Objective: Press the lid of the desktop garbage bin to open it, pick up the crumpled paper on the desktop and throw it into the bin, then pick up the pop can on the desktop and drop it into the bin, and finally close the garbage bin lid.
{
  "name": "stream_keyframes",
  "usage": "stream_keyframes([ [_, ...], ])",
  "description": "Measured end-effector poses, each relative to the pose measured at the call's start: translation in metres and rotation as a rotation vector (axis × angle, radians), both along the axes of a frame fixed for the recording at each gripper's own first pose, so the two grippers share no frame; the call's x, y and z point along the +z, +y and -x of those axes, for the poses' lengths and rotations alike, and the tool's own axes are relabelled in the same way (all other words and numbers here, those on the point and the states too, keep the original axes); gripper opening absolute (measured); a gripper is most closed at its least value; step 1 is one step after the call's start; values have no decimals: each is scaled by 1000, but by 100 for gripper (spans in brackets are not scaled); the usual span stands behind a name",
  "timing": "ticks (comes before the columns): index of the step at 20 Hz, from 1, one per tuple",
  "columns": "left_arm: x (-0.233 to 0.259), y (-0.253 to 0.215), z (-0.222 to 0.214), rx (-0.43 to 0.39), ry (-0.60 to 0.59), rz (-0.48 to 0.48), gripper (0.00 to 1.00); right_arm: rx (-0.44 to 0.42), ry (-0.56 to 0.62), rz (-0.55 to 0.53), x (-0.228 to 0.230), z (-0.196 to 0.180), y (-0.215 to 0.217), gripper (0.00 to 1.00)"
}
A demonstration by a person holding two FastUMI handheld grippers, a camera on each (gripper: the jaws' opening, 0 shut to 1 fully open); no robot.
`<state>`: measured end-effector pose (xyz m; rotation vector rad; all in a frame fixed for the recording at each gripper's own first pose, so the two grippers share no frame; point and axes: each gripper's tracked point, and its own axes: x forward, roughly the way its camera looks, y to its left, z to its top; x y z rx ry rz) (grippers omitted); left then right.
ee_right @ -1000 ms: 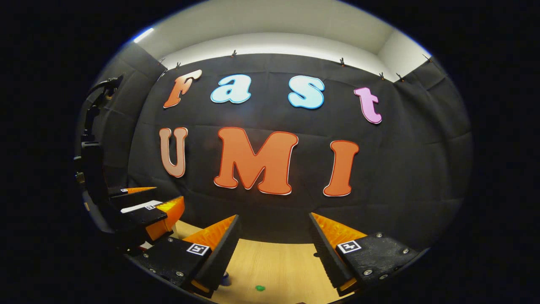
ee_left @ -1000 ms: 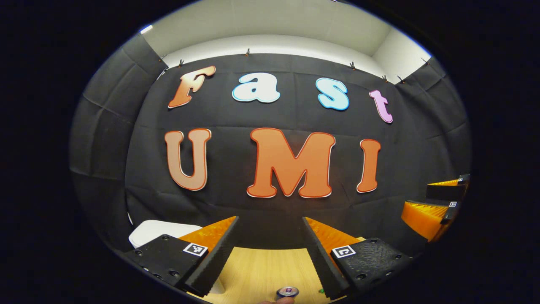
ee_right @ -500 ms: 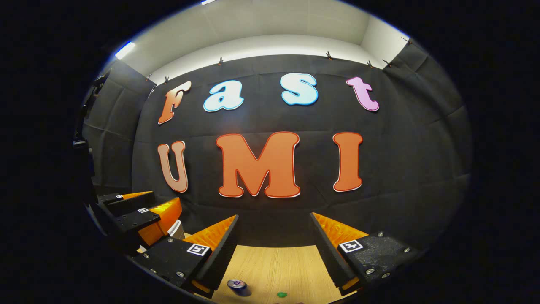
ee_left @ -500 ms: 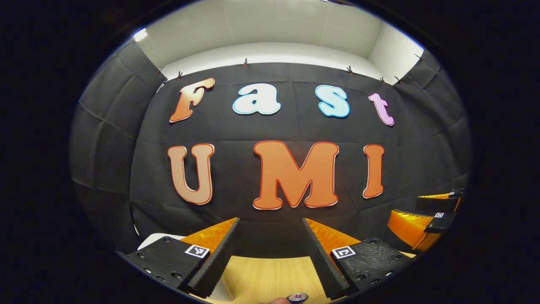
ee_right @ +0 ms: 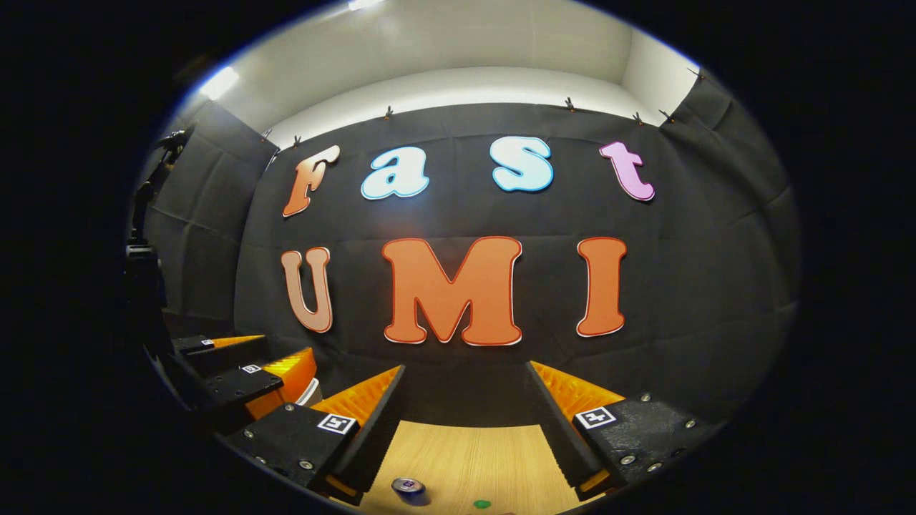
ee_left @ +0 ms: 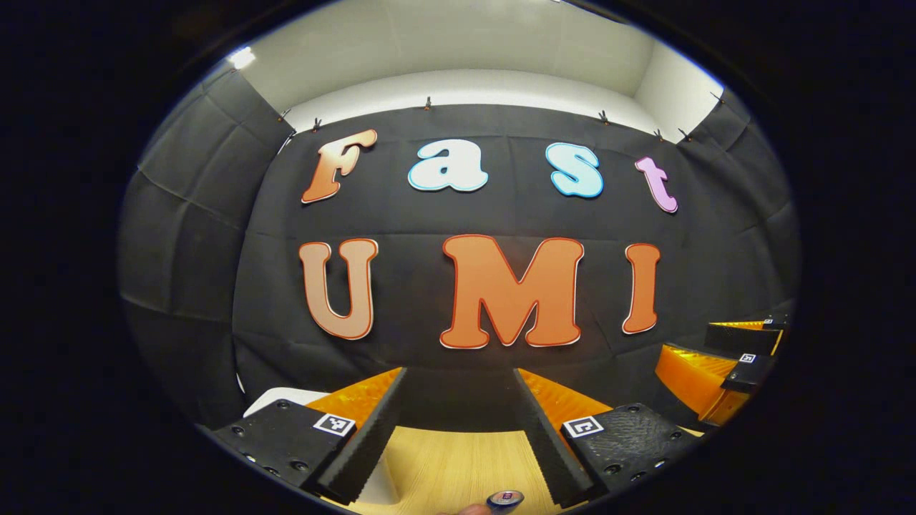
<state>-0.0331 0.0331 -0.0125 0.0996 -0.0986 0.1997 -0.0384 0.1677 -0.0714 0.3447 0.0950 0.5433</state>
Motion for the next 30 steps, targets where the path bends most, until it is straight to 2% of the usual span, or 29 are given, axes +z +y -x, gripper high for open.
stream_keyframes([
  [5,10,19,9,60,-34,-27,90,-5,-14,-6,3,0,-2,95],
  [8,8,39,11,123,-9,-65,90,-3,-8,-4,1,-1,-1,95],
  [11,4,57,10,139,17,-71,89,-11,2,-1,-1,-6,0,95],
  [14,18,89,12,216,-14,-93,89,-15,5,6,-3,-8,1,95],
  [16,25,106,13,232,-18,-112,79,-23,0,15,-3,-11,2,95],
  [18,25,128,12,259,-13,-103,63,-29,1,17,-3,-15,3,95],
  [22,13,171,8,285,36,-52,23,-28,11,28,-7,-17,8,95],
  [24,1,192,9,321,62,-30,13,-20,13,37,-9,-16,11,95],
  [25,-12,199,4,311,91,-10,0,-13,16,41,-10,-14,13,95],
  [30,-64,209,-6,275,234,75,0,-2,14,65,-17,-13,16,95],
])
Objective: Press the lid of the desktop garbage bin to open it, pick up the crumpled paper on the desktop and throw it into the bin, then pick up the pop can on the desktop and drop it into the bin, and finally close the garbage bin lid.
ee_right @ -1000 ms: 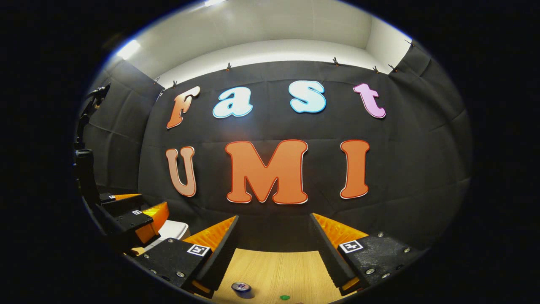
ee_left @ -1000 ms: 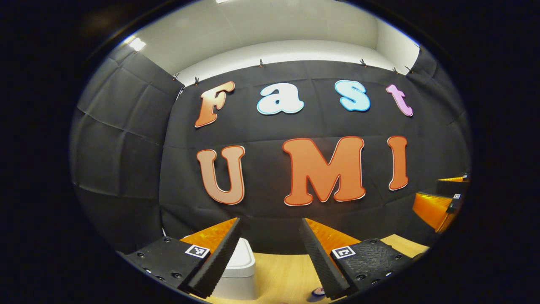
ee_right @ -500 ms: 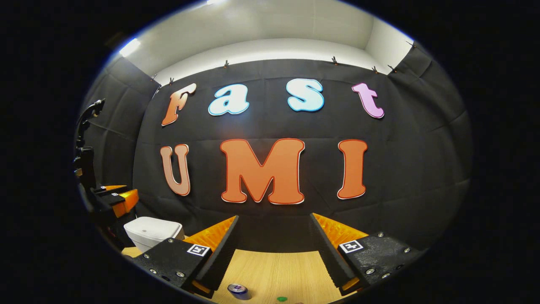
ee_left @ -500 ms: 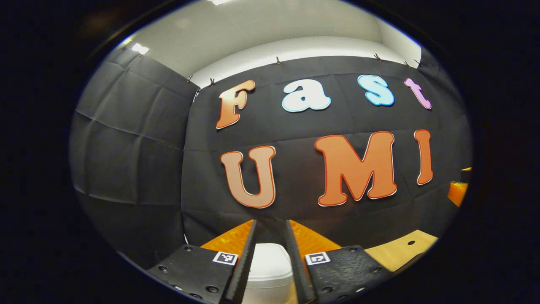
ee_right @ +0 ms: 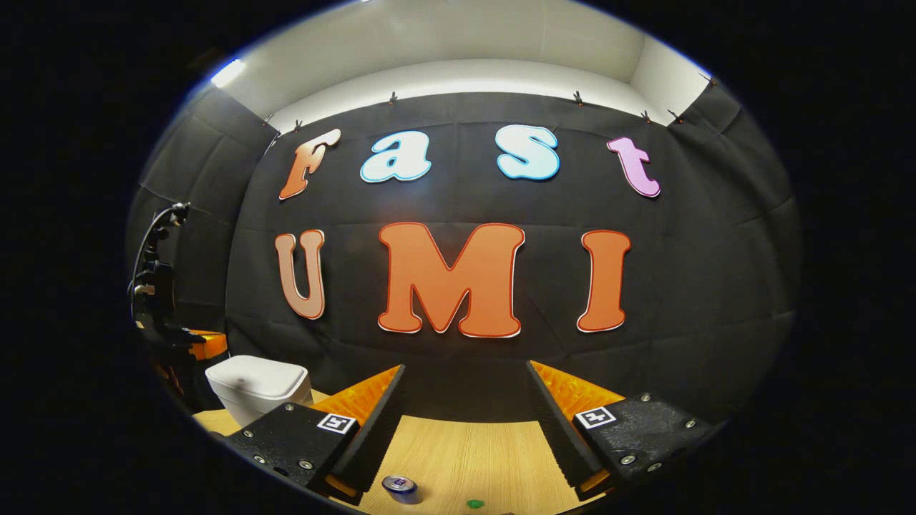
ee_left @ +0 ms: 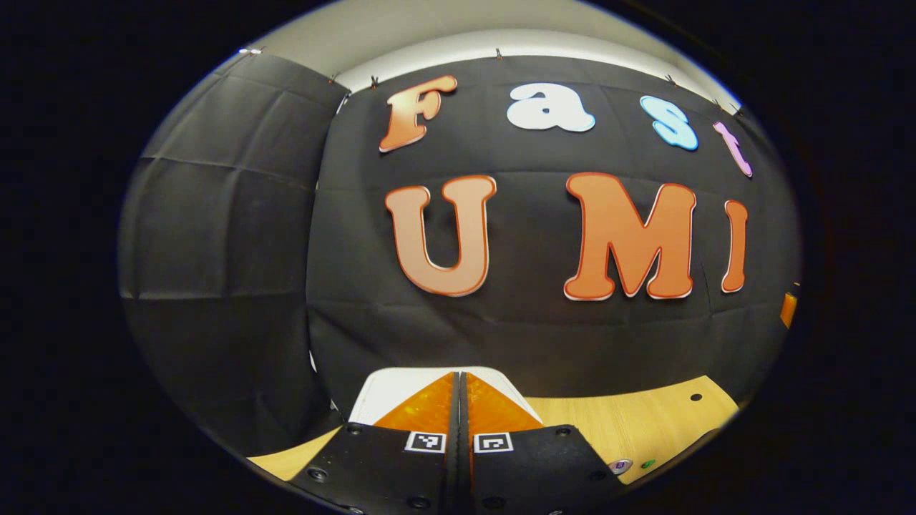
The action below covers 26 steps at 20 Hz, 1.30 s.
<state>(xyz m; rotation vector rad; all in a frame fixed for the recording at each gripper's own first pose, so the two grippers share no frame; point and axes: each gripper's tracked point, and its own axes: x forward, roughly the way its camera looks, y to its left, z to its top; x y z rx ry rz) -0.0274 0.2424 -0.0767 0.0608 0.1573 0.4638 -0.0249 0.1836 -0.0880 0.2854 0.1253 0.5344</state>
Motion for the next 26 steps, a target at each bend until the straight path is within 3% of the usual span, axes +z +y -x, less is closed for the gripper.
stream_keyframes([
  [10,-75,22,-6,32,171,129,0,6,40,40,-21,1,1,95],
  [17,-81,25,-15,58,251,141,0,20,68,59,-32,5,3,95],
  [22,-56,29,-15,69,168,106,0,27,87,69,-40,6,1,95],
  [26,-15,25,-16,61,105,-17,0,20,97,75,-44,5,-4,95],
])
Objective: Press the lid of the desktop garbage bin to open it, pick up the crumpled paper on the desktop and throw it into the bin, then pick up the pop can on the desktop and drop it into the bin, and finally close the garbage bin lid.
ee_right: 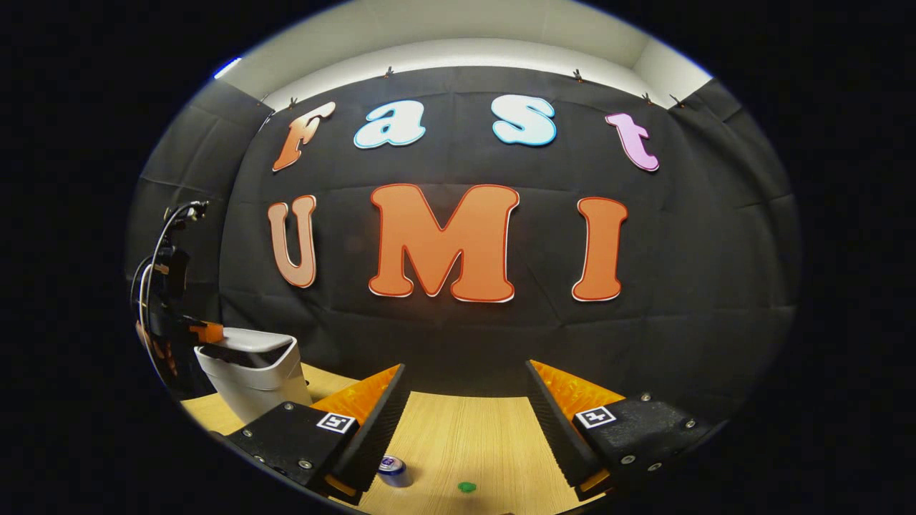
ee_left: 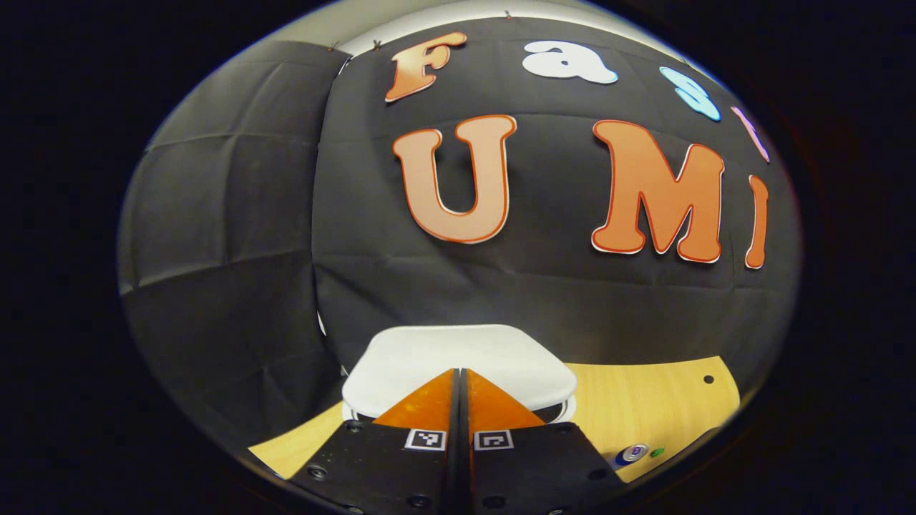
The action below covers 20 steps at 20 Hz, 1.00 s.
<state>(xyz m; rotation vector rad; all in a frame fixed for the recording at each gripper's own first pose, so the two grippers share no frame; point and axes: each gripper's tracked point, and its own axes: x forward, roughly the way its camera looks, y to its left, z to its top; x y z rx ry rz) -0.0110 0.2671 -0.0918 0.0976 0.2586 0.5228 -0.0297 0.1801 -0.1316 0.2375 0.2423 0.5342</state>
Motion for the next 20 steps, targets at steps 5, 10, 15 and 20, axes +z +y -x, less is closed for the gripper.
stream_keyframes([
  [5,62,-18,1,-27,-175,-98,0,-4,9,8,-5,1,-5,95],
  [10,71,-56,7,-99,-237,-55,28,6,32,6,-21,4,-6,95],
  [15,68,-75,17,-121,-251,14,62,25,44,26,-45,9,-5,95],
  [20,99,-113,30,-182,-346,-9,80,74,81,53,-83,20,6,96],
])
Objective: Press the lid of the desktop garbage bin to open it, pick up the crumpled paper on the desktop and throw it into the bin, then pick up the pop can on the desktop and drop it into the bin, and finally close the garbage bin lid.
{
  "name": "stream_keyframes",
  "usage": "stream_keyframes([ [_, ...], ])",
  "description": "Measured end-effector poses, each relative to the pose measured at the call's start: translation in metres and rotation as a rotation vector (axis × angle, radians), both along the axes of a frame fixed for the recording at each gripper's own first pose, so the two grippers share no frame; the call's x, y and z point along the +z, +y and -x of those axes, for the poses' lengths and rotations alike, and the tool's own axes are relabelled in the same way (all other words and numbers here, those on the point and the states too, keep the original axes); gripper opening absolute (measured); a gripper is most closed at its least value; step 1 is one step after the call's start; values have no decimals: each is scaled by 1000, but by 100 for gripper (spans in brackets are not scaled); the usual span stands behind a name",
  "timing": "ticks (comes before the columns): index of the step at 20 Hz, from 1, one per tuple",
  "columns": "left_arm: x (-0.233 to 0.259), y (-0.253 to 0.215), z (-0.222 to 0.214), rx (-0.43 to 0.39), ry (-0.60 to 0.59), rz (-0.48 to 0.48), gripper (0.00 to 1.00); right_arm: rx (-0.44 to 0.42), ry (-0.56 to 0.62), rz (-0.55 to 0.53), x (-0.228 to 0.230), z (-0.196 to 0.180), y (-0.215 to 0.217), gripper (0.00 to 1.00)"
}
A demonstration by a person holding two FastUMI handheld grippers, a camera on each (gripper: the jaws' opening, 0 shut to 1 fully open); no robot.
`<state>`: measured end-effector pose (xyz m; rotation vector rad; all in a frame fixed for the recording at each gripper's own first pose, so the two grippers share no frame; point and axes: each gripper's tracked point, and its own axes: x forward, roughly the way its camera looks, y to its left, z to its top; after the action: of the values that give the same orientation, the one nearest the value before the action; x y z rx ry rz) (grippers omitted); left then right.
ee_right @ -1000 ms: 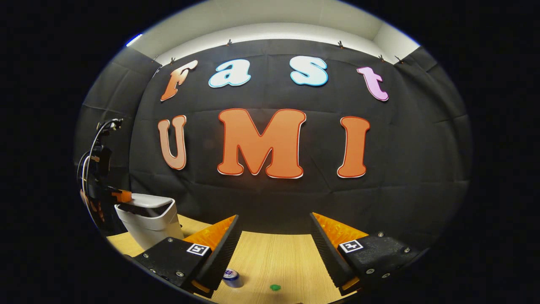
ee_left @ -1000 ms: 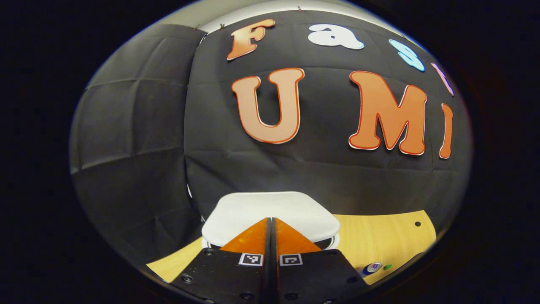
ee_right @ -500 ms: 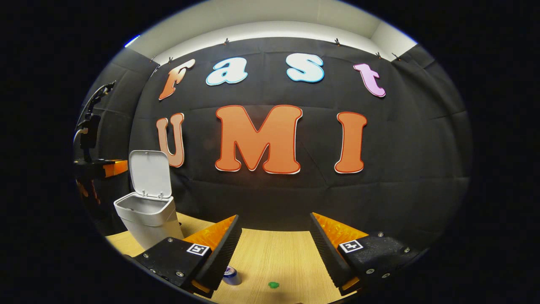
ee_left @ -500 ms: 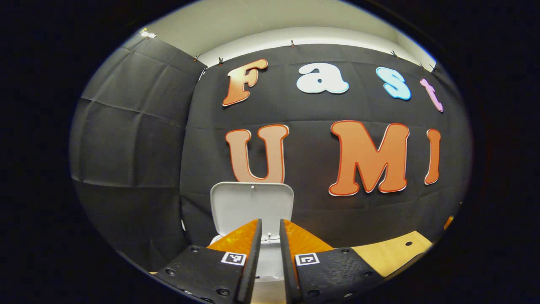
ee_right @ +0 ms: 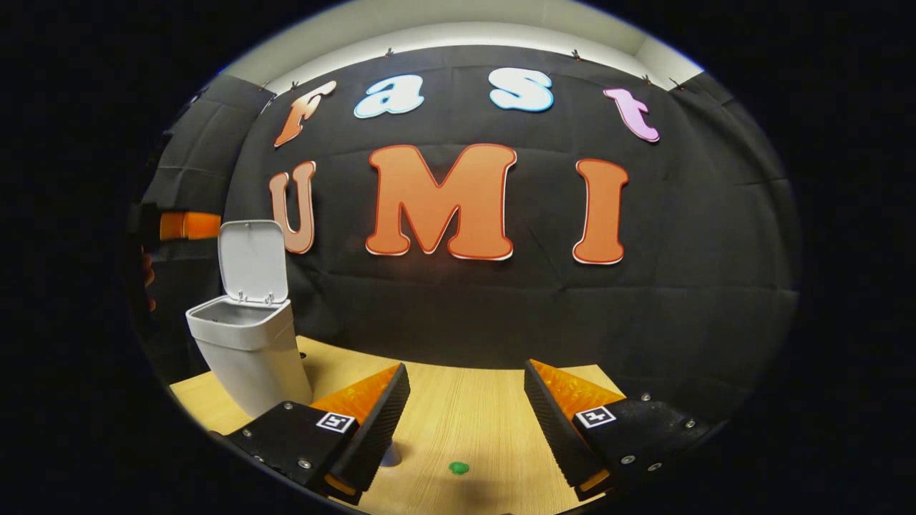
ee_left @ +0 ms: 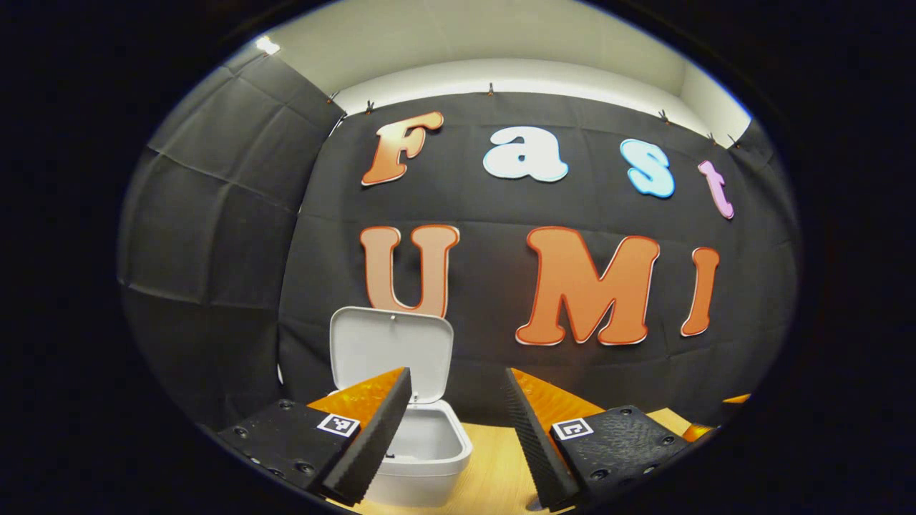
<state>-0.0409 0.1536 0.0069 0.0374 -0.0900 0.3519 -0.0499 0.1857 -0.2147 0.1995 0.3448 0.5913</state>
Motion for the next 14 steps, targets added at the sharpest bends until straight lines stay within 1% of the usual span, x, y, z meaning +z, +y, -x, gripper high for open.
stream_keyframes([
  [2,6,-9,6,14,-13,-19,84,18,13,15,-18,4,4,96],
  [3,7,-16,7,14,-11,-27,82,28,27,22,-29,6,7,96],
  [4,9,-24,6,10,-7,-32,82,35,40,25,-37,9,8,96],
  [9,3,-59,7,-50,26,-28,82,63,63,64,-75,15,15,96],
  [10,5,-64,6,-60,30,-34,85,74,73,73,-85,17,18,96],
  [13,7,-83,10,-89,39,-62,84,90,108,99,-111,20,25,96],
  [14,7,-90,10,-100,48,-73,82,96,119,105,-118,20,27,96],
])
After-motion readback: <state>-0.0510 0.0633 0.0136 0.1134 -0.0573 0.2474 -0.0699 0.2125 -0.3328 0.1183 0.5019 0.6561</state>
